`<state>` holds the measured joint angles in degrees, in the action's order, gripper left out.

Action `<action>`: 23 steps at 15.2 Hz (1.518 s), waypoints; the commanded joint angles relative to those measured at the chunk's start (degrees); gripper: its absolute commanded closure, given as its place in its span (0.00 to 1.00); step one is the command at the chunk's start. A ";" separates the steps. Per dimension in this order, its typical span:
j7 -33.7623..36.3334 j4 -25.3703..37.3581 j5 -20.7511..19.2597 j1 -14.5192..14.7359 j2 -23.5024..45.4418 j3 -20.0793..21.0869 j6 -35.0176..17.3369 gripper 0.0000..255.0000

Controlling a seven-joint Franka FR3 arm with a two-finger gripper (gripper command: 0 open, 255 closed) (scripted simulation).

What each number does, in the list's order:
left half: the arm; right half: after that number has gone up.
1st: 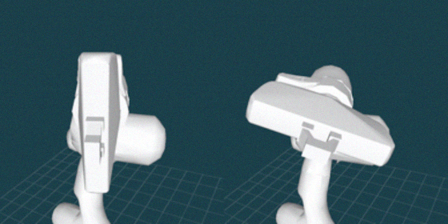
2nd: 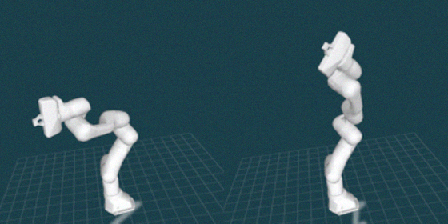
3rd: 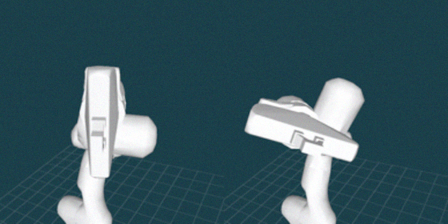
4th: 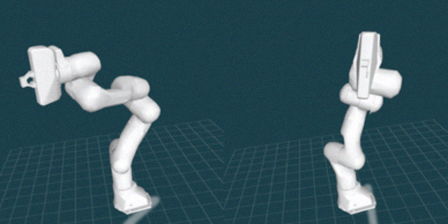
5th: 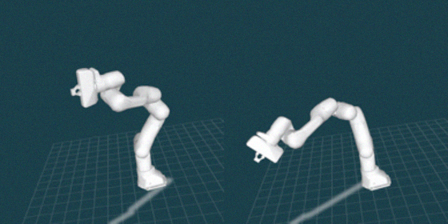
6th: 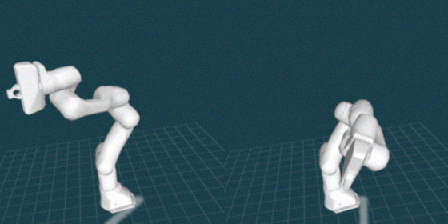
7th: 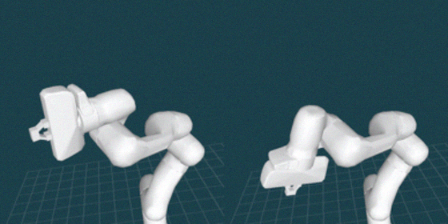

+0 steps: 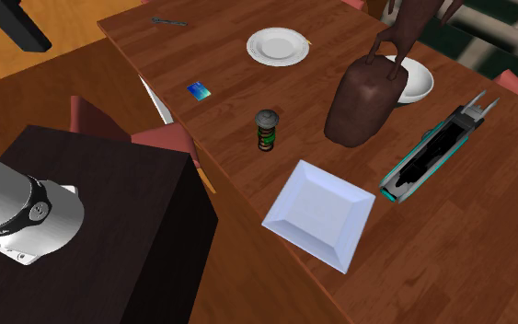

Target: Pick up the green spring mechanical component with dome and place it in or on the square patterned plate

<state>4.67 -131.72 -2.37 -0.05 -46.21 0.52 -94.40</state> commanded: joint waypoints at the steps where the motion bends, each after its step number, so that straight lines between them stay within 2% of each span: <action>1: 0.00 0.00 0.00 0.00 0.00 0.00 0.00 0.00; 12: 9.76 -7.86 5.36 3.36 8.89 9.24 -14.12 0.00; 23: 20.05 -7.68 7.26 5.61 26.00 18.81 -28.80 0.00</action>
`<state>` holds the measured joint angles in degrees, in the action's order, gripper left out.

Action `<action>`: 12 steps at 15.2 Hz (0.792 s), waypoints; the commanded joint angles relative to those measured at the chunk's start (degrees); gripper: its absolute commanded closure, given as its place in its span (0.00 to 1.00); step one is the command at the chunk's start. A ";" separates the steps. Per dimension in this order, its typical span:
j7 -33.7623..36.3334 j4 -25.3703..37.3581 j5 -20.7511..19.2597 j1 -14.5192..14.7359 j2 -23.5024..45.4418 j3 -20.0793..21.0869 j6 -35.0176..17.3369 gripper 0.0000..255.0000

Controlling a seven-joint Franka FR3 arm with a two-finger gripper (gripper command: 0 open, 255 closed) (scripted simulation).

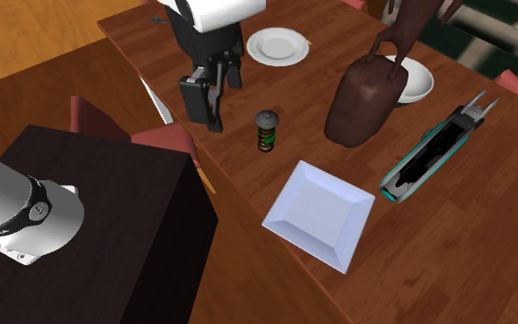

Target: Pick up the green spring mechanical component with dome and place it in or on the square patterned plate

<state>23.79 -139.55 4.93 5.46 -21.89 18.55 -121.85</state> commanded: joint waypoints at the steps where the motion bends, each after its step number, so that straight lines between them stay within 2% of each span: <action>1: 1.99 0.59 -0.26 0.20 3.59 1.64 -2.60 0.00; 6: 7.98 3.77 -2.85 0.59 13.81 5.60 -8.31 0.00; 12: 16.62 9.84 -9.40 2.28 27.33 8.31 -13.36 0.00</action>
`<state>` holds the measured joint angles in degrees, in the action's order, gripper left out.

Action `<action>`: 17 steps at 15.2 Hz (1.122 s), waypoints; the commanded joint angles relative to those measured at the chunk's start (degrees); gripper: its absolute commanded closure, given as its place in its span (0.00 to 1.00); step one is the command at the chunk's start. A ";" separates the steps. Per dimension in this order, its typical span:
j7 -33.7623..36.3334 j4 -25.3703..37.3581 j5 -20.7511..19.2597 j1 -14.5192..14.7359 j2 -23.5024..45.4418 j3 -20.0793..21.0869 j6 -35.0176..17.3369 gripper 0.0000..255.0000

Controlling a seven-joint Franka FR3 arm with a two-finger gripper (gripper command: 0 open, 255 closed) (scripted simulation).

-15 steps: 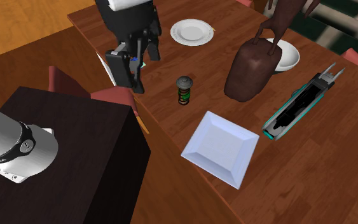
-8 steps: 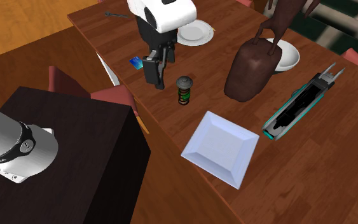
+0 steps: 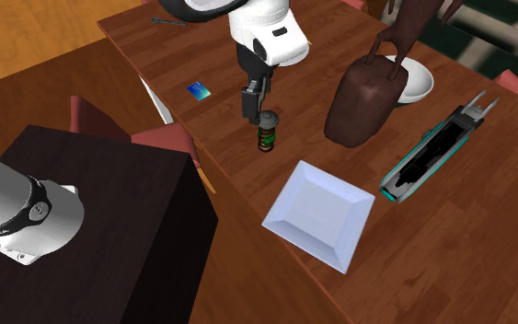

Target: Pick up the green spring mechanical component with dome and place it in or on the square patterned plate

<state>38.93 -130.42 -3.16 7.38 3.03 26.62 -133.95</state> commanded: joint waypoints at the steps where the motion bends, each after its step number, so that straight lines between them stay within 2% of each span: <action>1: 2.95 1.96 -2.61 0.89 4.72 0.36 -1.85 0.00; 6: 8.79 8.34 -7.91 4.48 14.84 -0.42 -3.65 0.00; 13: 10.82 7.95 -10.91 5.77 19.09 -2.11 -7.88 0.00; 17: 10.98 7.94 -11.16 5.90 19.45 -2.27 -8.22 0.00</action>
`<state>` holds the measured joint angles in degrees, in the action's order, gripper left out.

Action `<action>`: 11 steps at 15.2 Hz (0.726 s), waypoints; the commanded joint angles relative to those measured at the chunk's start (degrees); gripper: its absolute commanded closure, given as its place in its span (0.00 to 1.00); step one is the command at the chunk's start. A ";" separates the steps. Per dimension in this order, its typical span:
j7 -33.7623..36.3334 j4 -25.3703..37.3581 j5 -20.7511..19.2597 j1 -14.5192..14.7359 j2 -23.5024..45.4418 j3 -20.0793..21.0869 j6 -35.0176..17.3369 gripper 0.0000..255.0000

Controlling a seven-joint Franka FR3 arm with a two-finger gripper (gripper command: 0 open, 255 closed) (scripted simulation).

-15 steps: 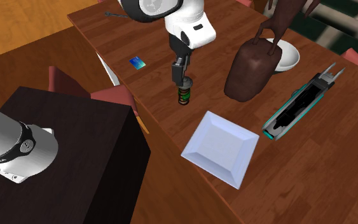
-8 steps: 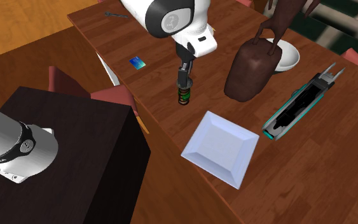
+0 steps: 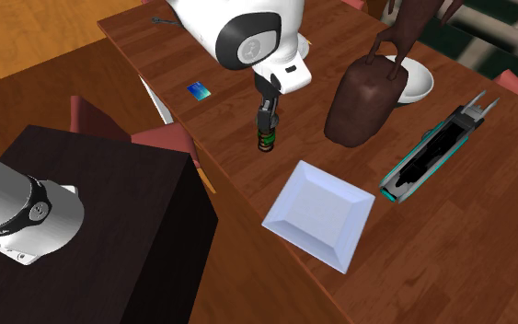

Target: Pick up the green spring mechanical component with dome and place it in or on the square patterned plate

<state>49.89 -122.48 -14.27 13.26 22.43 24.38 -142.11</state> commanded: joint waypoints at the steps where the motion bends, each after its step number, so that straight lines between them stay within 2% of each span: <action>1: 0.03 0.00 -0.04 0.02 0.05 -0.02 -0.06 0.00; 4: 0.02 0.00 -0.04 0.02 0.04 -0.02 -0.05 0.00; 5: 0.02 0.00 -0.04 0.02 0.04 -0.02 -0.05 1.00; 11: 0.02 0.00 -0.04 0.01 0.05 -0.02 -0.06 1.00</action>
<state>49.91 -122.47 -14.31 13.28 22.46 24.36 -142.17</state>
